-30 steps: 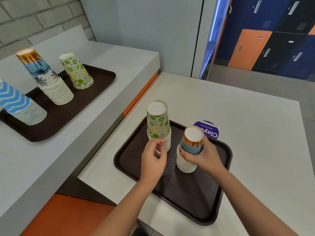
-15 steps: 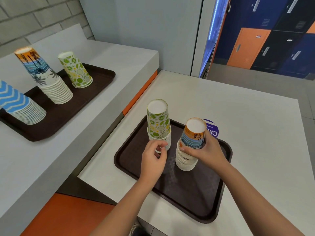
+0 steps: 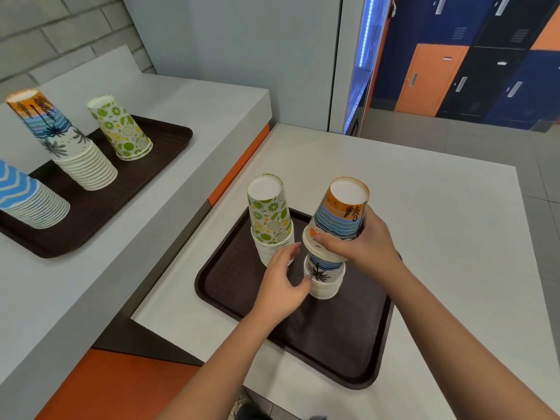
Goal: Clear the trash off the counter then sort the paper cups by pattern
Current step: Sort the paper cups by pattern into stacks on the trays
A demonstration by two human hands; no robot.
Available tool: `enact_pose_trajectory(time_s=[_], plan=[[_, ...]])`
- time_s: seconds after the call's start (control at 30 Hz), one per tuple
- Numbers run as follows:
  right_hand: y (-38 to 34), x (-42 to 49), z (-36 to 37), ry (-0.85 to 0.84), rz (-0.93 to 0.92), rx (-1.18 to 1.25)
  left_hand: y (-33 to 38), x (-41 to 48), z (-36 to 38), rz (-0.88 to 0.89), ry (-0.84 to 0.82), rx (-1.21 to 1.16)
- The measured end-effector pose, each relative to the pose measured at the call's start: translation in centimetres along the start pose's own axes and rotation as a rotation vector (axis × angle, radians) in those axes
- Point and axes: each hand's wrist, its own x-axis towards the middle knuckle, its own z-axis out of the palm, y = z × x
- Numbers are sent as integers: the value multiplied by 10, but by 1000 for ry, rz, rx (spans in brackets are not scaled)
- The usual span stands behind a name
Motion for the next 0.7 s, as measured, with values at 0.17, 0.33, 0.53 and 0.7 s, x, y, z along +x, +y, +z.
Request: enact_pose_trajectory(time_s=[0.17,0.33,0.53,0.7], plan=[[15,-5,8,-141,22,-57,2,0,5,-140,21,23],[27,-12,12,-115,33,-31,2,-3,4,-200,44,13],[13,-8,4,-74,29,21,5,1,3,-183,41,-6],[-5,-4,-5,-38,20,67,4,4,4,-152,21,-5]])
